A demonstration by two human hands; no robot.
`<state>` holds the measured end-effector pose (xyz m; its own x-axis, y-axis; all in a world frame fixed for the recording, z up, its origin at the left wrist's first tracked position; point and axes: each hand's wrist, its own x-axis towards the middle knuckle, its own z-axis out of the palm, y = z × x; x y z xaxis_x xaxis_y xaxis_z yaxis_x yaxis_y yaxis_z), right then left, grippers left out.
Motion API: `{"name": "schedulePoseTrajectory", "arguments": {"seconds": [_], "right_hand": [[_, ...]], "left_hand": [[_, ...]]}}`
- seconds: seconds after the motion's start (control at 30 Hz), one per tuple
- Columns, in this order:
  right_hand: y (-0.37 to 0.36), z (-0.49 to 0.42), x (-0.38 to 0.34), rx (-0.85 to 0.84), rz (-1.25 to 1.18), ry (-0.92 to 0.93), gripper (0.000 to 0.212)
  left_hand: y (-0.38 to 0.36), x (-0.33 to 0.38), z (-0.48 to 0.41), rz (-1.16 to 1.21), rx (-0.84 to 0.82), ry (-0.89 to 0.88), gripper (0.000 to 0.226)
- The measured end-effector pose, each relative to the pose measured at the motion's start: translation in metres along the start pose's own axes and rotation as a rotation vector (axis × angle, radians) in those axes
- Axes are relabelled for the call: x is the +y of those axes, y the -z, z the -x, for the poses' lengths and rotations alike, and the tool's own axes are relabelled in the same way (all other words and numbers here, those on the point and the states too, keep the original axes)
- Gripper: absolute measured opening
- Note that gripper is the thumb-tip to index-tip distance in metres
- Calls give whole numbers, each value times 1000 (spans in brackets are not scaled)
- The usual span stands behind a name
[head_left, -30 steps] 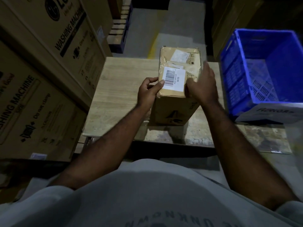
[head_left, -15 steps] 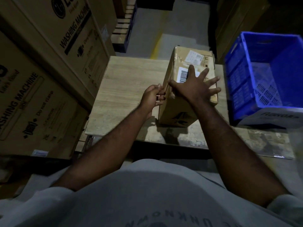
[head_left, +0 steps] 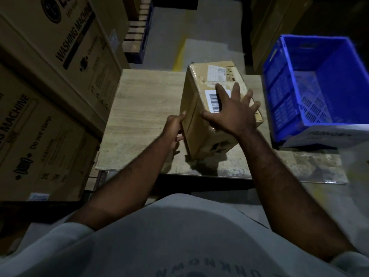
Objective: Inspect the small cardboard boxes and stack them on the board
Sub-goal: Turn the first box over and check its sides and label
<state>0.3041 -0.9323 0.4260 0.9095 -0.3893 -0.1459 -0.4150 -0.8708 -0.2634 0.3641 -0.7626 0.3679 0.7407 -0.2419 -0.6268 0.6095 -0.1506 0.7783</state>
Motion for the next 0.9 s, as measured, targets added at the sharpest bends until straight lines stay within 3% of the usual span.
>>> {"name": "schedulePoseTrajectory", "arguments": {"seconds": [0.1,0.17,0.4,0.57,0.7,0.9], "right_hand": [[2,2,11,-18,75,108,111],[4,2,17,-26,87,146,113],[11,-5,-3,20,-18,70,107],[22,-41,-36,-62,-81,-37,122],[22,-64,-51,-173,-39,-56,122],[21,-73,-60,-178,-18,-78,125]], "left_hand": [[1,4,-13,23,70,-32,41],[2,9,-16,58,104,-47,41],[-1,15,-24,141,58,16,80],[-3,15,-29,170,9,-7,69],[1,13,-36,112,-29,4,59],[3,13,-42,90,-25,-28,44]]}}
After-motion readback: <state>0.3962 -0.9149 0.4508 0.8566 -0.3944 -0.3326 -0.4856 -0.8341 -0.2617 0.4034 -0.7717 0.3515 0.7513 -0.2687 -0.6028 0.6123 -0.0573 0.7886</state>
